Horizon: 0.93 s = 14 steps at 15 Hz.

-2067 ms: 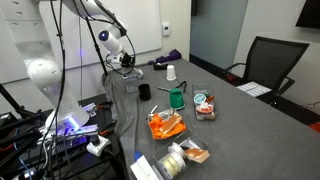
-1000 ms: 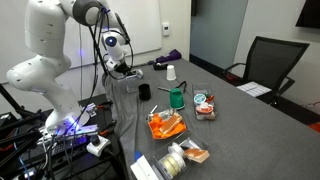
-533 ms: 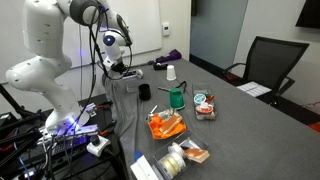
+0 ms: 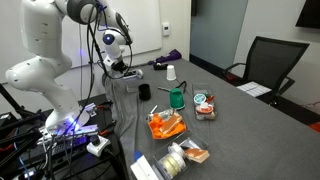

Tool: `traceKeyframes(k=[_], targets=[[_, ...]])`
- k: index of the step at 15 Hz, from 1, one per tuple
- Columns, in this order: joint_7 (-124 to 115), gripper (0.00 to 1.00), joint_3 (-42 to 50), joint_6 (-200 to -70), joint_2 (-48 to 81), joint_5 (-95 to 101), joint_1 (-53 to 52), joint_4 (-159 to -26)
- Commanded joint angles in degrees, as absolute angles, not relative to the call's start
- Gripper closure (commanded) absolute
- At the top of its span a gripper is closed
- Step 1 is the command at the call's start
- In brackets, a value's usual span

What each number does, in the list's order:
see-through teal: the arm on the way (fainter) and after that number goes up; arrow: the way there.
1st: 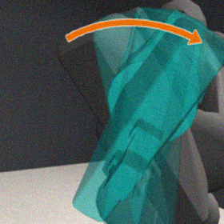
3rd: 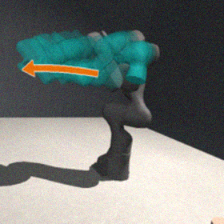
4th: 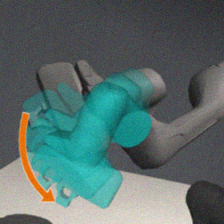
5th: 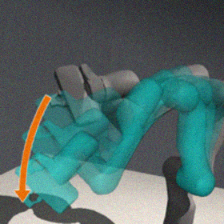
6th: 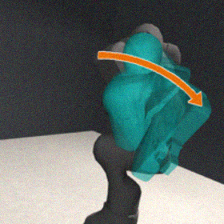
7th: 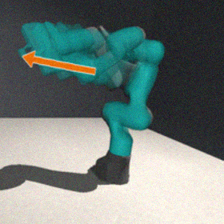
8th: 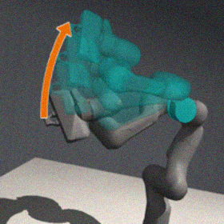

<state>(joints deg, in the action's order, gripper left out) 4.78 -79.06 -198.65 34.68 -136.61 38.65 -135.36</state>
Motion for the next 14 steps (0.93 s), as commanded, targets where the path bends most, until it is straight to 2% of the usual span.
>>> traceKeyframes(k=[1, 7, 14], targets=[[2.00, 0.99, -80.08, -198.64, 32.79, -137.63, 38.27, -135.61], [-3.74, 0.99, -81.31, -198.63, 27.60, -140.57, 36.93, -135.95], [-3.21, 0.99, -72.79, -198.64, 19.20, -151.09, 29.28, -138.64]])
